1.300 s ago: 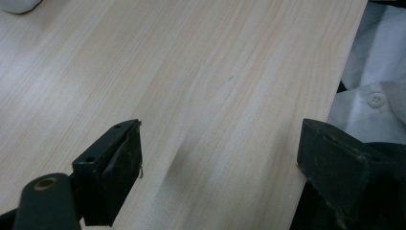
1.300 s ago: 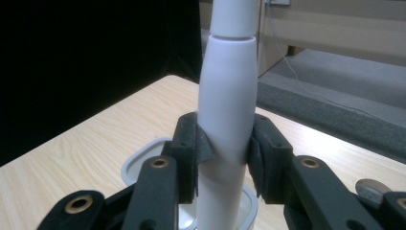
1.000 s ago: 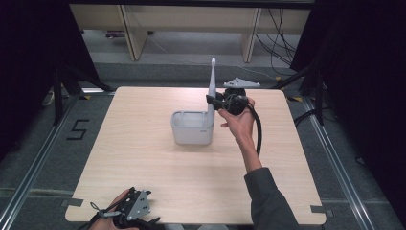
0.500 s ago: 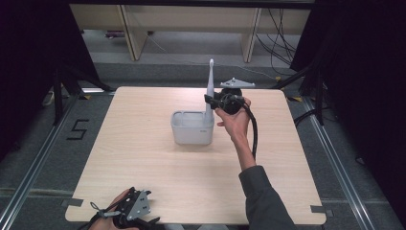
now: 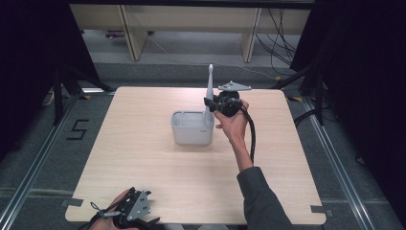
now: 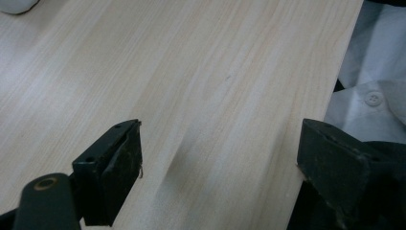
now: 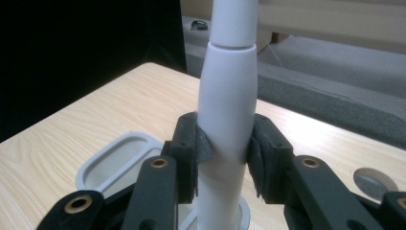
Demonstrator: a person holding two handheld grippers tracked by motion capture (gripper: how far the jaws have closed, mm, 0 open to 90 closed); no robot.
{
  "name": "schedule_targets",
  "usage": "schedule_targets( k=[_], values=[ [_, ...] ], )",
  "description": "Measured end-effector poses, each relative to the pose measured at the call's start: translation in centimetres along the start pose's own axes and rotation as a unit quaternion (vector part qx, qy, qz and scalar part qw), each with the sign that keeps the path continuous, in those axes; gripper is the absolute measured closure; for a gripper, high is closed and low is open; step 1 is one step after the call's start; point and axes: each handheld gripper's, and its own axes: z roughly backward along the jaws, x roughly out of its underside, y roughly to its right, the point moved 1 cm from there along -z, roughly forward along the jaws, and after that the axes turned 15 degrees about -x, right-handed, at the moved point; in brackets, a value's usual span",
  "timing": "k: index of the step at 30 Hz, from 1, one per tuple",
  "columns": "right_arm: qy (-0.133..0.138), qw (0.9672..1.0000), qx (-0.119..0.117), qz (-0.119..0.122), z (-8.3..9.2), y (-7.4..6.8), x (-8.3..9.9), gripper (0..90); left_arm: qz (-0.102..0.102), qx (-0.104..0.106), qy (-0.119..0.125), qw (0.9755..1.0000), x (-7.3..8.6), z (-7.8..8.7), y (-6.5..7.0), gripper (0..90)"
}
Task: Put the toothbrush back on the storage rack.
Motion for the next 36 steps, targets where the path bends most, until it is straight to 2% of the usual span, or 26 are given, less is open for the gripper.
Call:
schedule_targets(
  k=[7, 8, 12, 13, 14, 15, 16, 19, 24, 26, 27, 31, 33, 36],
  values=[
    [-0.009, 0.9999, 0.001, -0.004, -0.4, 0.4, 0.9, 66.3, 0.002, 0.001, 0.001, 1.0, 0.0, 0.0, 0.0, 15.3],
    [-0.014, 0.9999, -0.002, 0.004, -0.6, 0.4, 1.0, 66.3, -0.001, 0.001, 0.0, 1.0, 0.0, 0.0, 0.0, 15.3],
    [-0.013, 0.9999, 0.001, -0.009, -0.8, 0.2, 1.4, 66.3, -0.001, 0.001, 0.001, 1.0, 0.0, 0.0, 0.0, 15.3],
    [-0.021, 0.9998, 0.001, -0.001, -0.8, 0.3, 1.4, 66.3, 0.0, 0.001, 0.002, 1.0, 0.0, 0.0, 0.0, 15.3],
    [-0.017, 0.9997, 0.011, 0.011, -0.9, 0.4, 1.5, 66.3, 0.0, 0.002, 0.002, 1.0, 0.0, 0.0, 0.0, 15.3],
    [-0.027, 0.9995, 0.01, 0.009, -0.8, 0.3, 1.5, 66.3, -0.001, 0.001, 0.0, 1.0, 0.0, 0.0, 0.0, 15.3],
    [-0.026, 0.9996, 0.003, -0.002, -1.1, 0.2, 1.8, 66.3, -0.001, 0.001, 0.0, 1.0, 0.0, 0.0, 0.0, 15.4],
    [-0.029, 0.9995, 0.004, 0.008, -1.2, 0.3, 1.9, 66.4, 0.0, 0.002, 0.002, 1.0, 0.0, 0.0, 0.0, 15.3],
    [-0.036, 0.9993, 0.01, -0.002, -1.3, 0.3, 2.2, 66.4, 0.0, 0.002, 0.002, 1.0, 0.0, 0.0, 0.0, 15.3],
    [-0.032, 0.9993, 0.015, 0.01, -1.5, 0.5, 2.3, 66.4, -0.001, 0.002, 0.001, 1.0, 0.0, 0.0, 0.1, 15.3],
    [-0.031, 0.9994, 0.016, 0.004, -1.5, 0.4, 2.4, 66.4, -0.001, 0.001, 0.0, 1.0, 0.0, 0.0, 0.1, 15.3],
    [-0.039, 0.9992, 0.009, 0.009, -1.7, 0.4, 2.5, 66.4, 0.0, 0.002, 0.002, 1.0, 0.0, 0.0, 0.1, 15.3],
    [-0.042, 0.999, 0.015, 0.005, -1.7, 0.3, 2.6, 66.4, -0.001, 0.002, 0.0, 1.0, 0.0, 0.0, 0.1, 15.3],
    [-0.043, 0.999, 0.014, 0.005, -1.9, 0.4, 2.8, 66.4, 0.0, 0.002, 0.002, 1.0, 0.0, 0.0, 0.1, 15.3]
  ],
)
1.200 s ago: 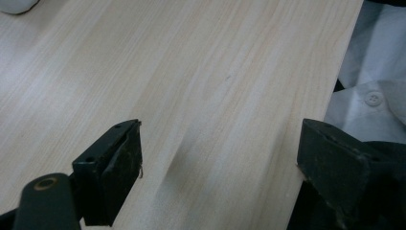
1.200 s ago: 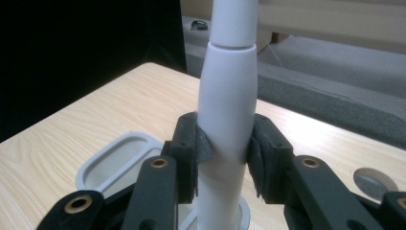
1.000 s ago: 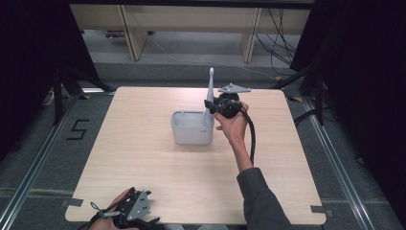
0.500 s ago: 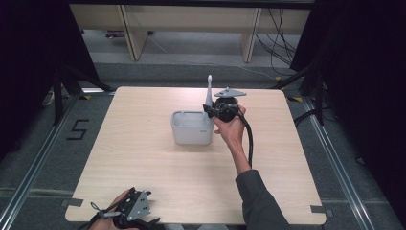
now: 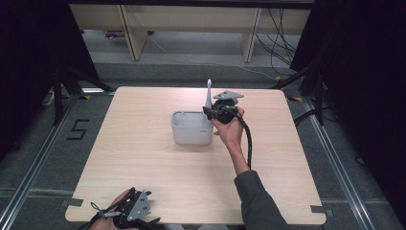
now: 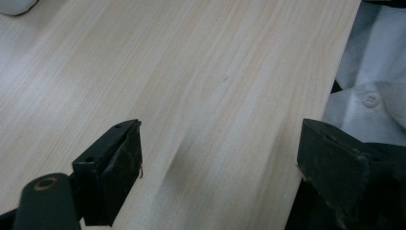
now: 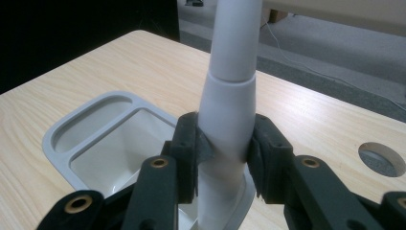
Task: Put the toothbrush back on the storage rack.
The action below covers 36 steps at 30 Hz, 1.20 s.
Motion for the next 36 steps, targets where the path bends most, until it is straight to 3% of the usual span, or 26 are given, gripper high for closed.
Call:
schedule_targets(
  k=[1, 5, 8, 12, 14, 18, 19, 22, 23, 26, 28, 30, 31, 35, 36],
  values=[
    [-0.002, 0.9999, -0.001, 0.01, 0.0, 0.1, 0.0, 66.4, 0.0, 0.0, 0.0, 1.0, 0.0, 0.0, 0.0, 15.3],
    [-0.005, 1.0, 0.004, -0.006, -0.1, 0.2, 0.2, 66.4, -0.001, 0.0, 0.0, 1.0, 0.0, 0.0, 0.0, 15.3],
    [-0.004, 0.9999, 0.004, 0.01, -0.1, 0.4, 0.4, 66.4, -0.003, -0.001, -0.003, 1.0, 0.0, 0.0, 0.0, 15.3],
    [-0.009, 0.9999, 0.003, -0.009, -0.1, 0.3, 0.6, 66.5, -0.002, 0.0, -0.001, 1.0, 0.0, 0.0, 0.0, 15.3],
    [-0.007, 1.0, -0.001, 0.0, -0.2, 0.5, 0.7, 66.5, -0.002, -0.001, -0.003, 1.0, 0.0, 0.0, 0.0, 15.3],
    [-0.01, 0.9999, 0.003, -0.009, -0.4, 0.3, 0.9, 66.7, -0.001, -0.001, -0.001, 1.0, 0.0, 0.0, 0.0, 15.3],
    [-0.011, 0.9999, 0.007, 0.005, -0.5, 0.5, 1.0, 66.8, -0.002, -0.001, -0.003, 1.0, 0.0, 0.0, 0.0, 15.4],
    [-0.014, 0.9999, 0.005, -0.009, -0.6, 0.4, 1.1, 67.0, -0.001, 0.0, -0.001, 1.0, 0.0, 0.0, 0.0, 15.3],
    [-0.019, 0.9998, 0.01, 0.002, -0.5, 0.5, 1.1, 67.2, 0.0, 0.0, 0.0, 1.0, 0.0, 0.0, 0.0, 15.3],
    [-0.008, 0.9999, 0.001, -0.011, -0.6, 0.4, 1.1, 67.5, -0.003, 0.0, -0.003, 1.0, 0.0, 0.0, 0.0, 15.3],
    [-0.008, 1.0, 0.002, 0.003, -0.5, 0.3, 0.9, 67.5, -0.003, 0.0, -0.002, 1.0, 0.0, 0.0, 0.0, 15.3],
    [-0.004, 1.0, -0.003, -0.003, -0.4, 0.2, 0.9, 67.4, -0.005, 0.0, -0.003, 1.0, 0.0, 0.0, 0.0, 15.3],
    [-0.002, 1.0, -0.002, 0.007, -0.4, 0.3, 0.8, 66.0, -0.005, -0.001, -0.005, 1.0, 0.0, 0.0, 0.0, 15.3],
    [0.001, 0.9999, 0.002, -0.011, -0.2, 0.2, 0.9, 57.1, -0.005, 0.0, -0.004, 1.0, 0.0, 0.0, 0.0, 15.4],
    [-0.001, 1.0, 0.002, 0.0, -0.1, 0.4, 0.8, 56.0, -0.005, -0.001, -0.004, 1.0, 0.0, 0.0, 0.0, 15.3]
  ],
)
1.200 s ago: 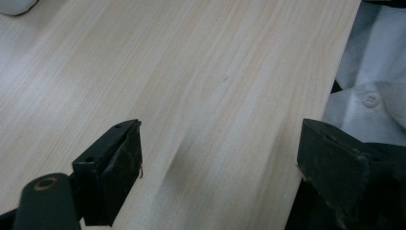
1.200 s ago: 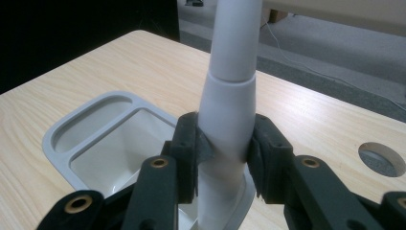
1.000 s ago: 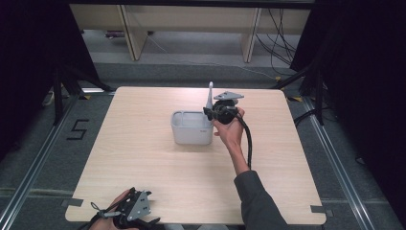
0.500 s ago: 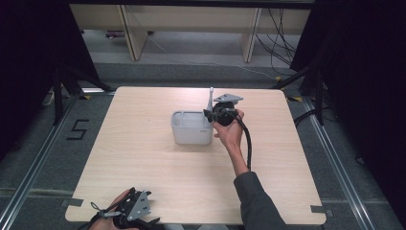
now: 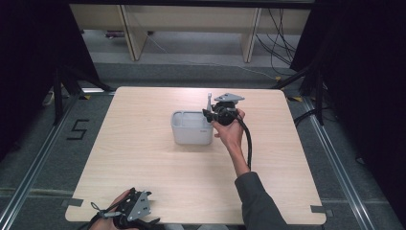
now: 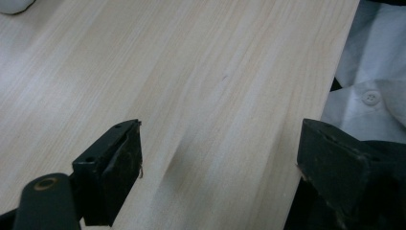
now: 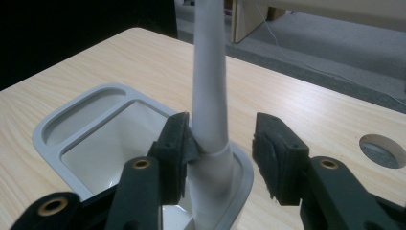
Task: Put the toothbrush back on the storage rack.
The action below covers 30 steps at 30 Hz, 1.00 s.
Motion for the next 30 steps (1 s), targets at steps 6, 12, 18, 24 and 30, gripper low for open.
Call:
schedule_targets(
  k=[6, 12, 18, 24, 30],
  values=[
    [0.004, 0.9999, -0.007, -0.01, 0.4, -0.1, 0.0, 42.6, 0.001, 0.0, -0.001, 1.0, 0.0, 0.0, 0.0, 15.3],
    [0.008, 0.9999, -0.01, -0.01, 1.1, -0.8, -0.1, 39.0, 0.002, 0.0, 0.0, 1.0, 0.0, 0.0, 0.0, 15.3],
    [0.009, 0.9999, -0.011, -0.008, 1.7, -0.9, 0.1, 38.3, 0.001, 0.005, -0.004, 1.0, 0.0, 0.0, -0.1, 15.4],
    [0.016, 0.9997, -0.014, -0.009, 2.3, -1.0, 0.4, 37.5, 0.0, 0.011, -0.007, 0.9999, 0.0, 0.0, -0.2, 15.3],
    [0.02, 0.9995, -0.019, -0.012, 2.8, -1.2, 0.6, 36.9, 0.002, 0.01, -0.007, 0.9999, 0.0, 0.0, -0.1, 15.3]
  ],
)
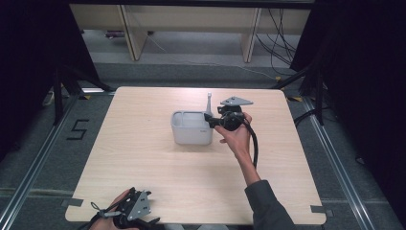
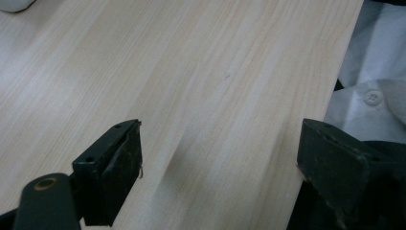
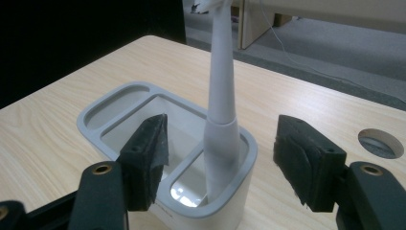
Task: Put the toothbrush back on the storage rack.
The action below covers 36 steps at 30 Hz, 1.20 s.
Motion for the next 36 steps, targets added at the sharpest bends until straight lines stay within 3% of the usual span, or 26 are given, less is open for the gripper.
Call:
schedule_targets(
  k=[3, 5, 6, 8, 9, 10, 11, 13, 14, 15, 16, 17, 18, 19, 20, 23, 27, 29, 31, 32, 36],
  values=[
    [-0.003, 0.9999, 0.0, 0.012, 0.3, 0.0, 0.0, 36.7, 0.003, -0.001, 0.003, 1.0, 0.0, 0.0, 0.1, 15.3],
    [0.001, 1.0, -0.001, 0.002, 0.3, -0.2, 0.1, 36.7, 0.001, -0.008, 0.002, 1.0, 0.0, -0.1, 0.1, 15.3],
    [0.003, 1.0, -0.001, 0.0, 0.4, -0.3, 0.1, 36.6, 0.001, 0.003, 0.0, 1.0, 0.0, 0.0, 0.0, 15.3],
    [0.002, 0.9999, 0.002, 0.014, 0.5, -0.2, 0.2, 36.5, 0.001, -0.006, 0.004, 1.0, 0.0, 0.0, 0.1, 15.3],
    [0.0, 0.9998, -0.007, 0.018, 0.5, -0.2, 0.2, 36.4, 0.001, 0.003, -0.001, 1.0, 0.0, 0.0, 0.0, 15.4],
    [0.003, 0.9998, -0.004, 0.021, 0.6, -0.3, 0.2, 36.4, 0.003, -0.009, 0.005, 0.9999, 0.1, -0.1, 0.1, 15.3],
    [0.004, 0.9999, -0.002, 0.014, 0.7, -0.5, 0.3, 36.3, -0.002, 0.005, -0.005, 1.0, 0.0, 0.1, 0.0, 15.4],
    [0.006, 1.0, -0.007, 0.002, 0.8, -0.7, 0.3, 36.1, 0.002, -0.006, 0.004, 1.0, 0.0, 0.0, 0.1, 15.3],
    [0.005, 0.9998, -0.004, 0.019, 1.0, -0.6, 0.4, 36.0, 0.002, -0.006, 0.004, 1.0, 0.0, 0.0, 0.1, 15.3],
    [0.007, 0.9999, -0.013, 0.005, 1.0, -0.8, 0.5, 36.1, 0.0, 0.003, -0.001, 1.0, 0.0, 0.0, 0.0, 15.3],
    [0.01, 0.9997, -0.014, 0.018, 1.1, -0.7, 0.5, 36.0, 0.001, 0.003, -0.001, 1.0, 0.0, 0.0, 0.0, 15.3],
    [0.008, 0.9999, -0.013, 0.005, 1.2, -0.9, 0.7, 36.0, 0.001, 0.002, 0.0, 1.0, 0.0, 0.0, 0.0, 15.3],
    [0.01, 0.9997, -0.011, 0.019, 1.2, -0.8, 0.8, 36.0, 0.001, 0.003, 0.0, 1.0, 0.0, 0.0, 0.0, 15.3],
    [0.008, 0.9999, -0.013, 0.006, 1.3, -1.0, 0.9, 36.0, 0.001, 0.004, 0.0, 1.0, 0.0, 0.0, 0.0, 15.3],
    [0.008, 0.9997, -0.016, 0.015, 1.4, -0.9, 0.9, 35.9, 0.003, -0.008, 0.005, 1.0, 0.0, -0.1, 0.1, 15.4],
    [0.012, 0.9996, -0.016, 0.02, 1.6, -0.9, 1.1, 35.8, 0.001, -0.008, 0.002, 1.0, 0.0, -0.1, 0.1, 15.3],
    [0.014, 0.9995, -0.02, 0.019, 1.7, -1.2, 1.3, 34.9, 0.002, -0.007, 0.003, 1.0, 0.0, -0.1, 0.1, 15.3],
    [0.011, 0.9994, -0.021, 0.024, 1.8, -1.2, 1.3, 34.6, 0.001, 0.004, 0.0, 1.0, 0.0, 0.0, 0.1, 15.3],
    [0.012, 0.9995, -0.03, 0.006, 1.7, -1.5, 1.3, 34.2, -0.001, 0.004, -0.001, 1.0, 0.0, 0.0, 0.1, 15.4],
    [0.015, 0.9995, -0.028, 0.006, 1.6, -1.6, 1.4, 34.2, 0.003, -0.009, 0.008, 0.9999, 0.0, 0.0, 0.2, 15.3],
    [0.013, 0.9993, -0.025, 0.026, 1.5, -1.5, 1.3, 33.6, 0.003, -0.01, 0.008, 0.9999, 0.0, 0.0, 0.2, 15.3]
  ],
)
